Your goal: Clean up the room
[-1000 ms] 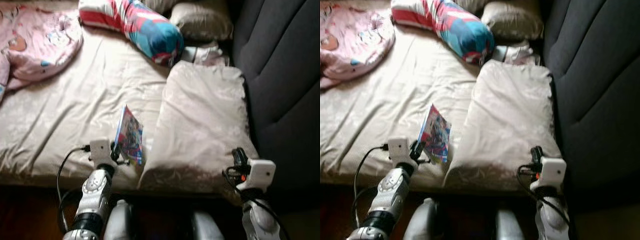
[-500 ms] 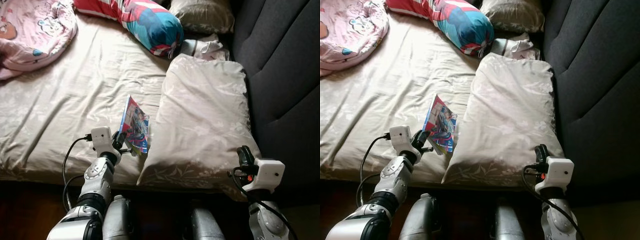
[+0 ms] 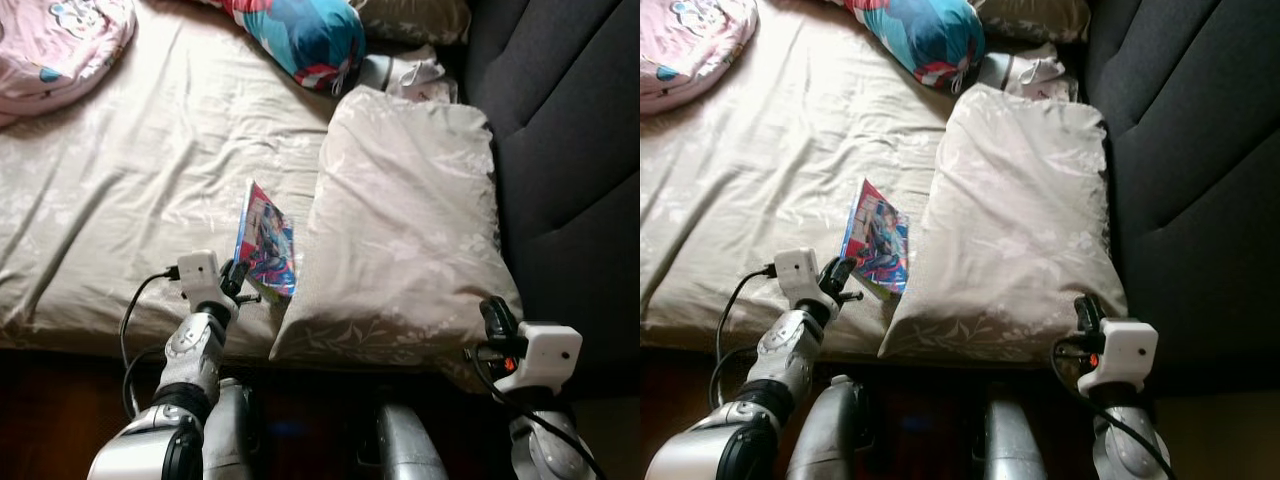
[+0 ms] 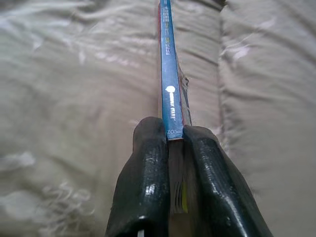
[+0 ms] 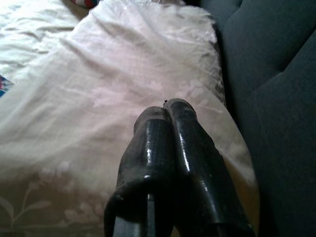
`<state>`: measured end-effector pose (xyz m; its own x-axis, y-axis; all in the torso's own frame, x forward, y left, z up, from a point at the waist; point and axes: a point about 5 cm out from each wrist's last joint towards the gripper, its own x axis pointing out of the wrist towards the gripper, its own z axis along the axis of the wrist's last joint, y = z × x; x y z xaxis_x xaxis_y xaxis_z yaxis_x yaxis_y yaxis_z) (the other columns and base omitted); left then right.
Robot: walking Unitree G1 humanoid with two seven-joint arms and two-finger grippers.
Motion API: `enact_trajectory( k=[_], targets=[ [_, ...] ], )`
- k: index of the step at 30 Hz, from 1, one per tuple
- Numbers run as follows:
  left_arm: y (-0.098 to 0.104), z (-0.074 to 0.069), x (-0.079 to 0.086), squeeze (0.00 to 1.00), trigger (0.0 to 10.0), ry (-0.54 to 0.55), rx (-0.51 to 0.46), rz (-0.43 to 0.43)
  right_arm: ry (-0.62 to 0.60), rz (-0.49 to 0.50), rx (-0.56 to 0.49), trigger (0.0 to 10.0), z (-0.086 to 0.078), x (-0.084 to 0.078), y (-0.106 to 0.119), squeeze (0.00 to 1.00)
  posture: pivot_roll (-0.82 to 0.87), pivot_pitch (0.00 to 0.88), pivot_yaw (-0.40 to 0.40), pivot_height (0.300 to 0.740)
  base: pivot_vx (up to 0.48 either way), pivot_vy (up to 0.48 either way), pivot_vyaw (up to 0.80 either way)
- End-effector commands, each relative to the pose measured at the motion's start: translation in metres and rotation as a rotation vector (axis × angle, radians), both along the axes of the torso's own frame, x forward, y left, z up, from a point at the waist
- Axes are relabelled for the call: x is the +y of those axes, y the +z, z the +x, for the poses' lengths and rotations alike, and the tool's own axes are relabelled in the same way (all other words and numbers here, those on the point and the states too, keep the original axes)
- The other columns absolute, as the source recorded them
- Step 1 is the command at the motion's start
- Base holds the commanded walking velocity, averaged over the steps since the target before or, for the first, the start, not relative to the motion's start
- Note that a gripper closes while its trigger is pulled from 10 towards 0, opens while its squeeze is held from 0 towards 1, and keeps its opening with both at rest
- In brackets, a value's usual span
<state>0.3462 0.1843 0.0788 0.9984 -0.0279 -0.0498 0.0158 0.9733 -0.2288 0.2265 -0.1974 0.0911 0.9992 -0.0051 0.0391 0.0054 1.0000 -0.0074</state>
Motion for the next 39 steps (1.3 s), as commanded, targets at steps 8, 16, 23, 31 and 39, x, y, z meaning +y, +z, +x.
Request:
enact_trajectory(
  k=[8, 16, 23, 31, 39],
  targets=[
    [-0.033, -0.018, -0.002, 0.00, 10.0, -0.016, 0.160, 0.193, 0.000, -0.001, 0.026, 10.0, -0.007, -0.002, 0.001, 0.00, -0.22, 0.408, -0.120, 0.646, 0.000, 0.000, 0.00],
    [-0.019, -0.007, -0.008, 0.00, 10.0, -0.043, 0.111, 0.254, -0.003, -0.003, 0.038, 10.0, -0.010, -0.004, 0.001, 0.00, -0.23, 0.408, -0.121, 0.646, 0.000, 0.000, 0.00],
    [-0.010, -0.001, -0.011, 0.00, 10.0, -0.083, 0.083, 0.311, -0.002, -0.003, 0.046, 10.0, -0.012, -0.003, 0.000, 0.00, -0.23, 0.406, -0.121, 0.646, 0.000, 0.000, 0.00],
    [-0.013, -0.003, -0.010, 0.07, 10.0, -0.084, 0.100, 0.343, -0.002, -0.004, 0.049, 10.0, -0.013, -0.003, 0.000, 0.00, -0.23, 0.403, -0.122, 0.646, 0.000, 0.000, 0.00],
    [-0.014, -0.004, -0.006, 0.88, 10.0, -0.058, 0.107, 0.390, -0.003, -0.004, 0.052, 10.0, -0.013, -0.003, -0.001, 0.00, -0.22, 0.407, -0.123, 0.646, 0.000, 0.000, 0.00]
  ],
)
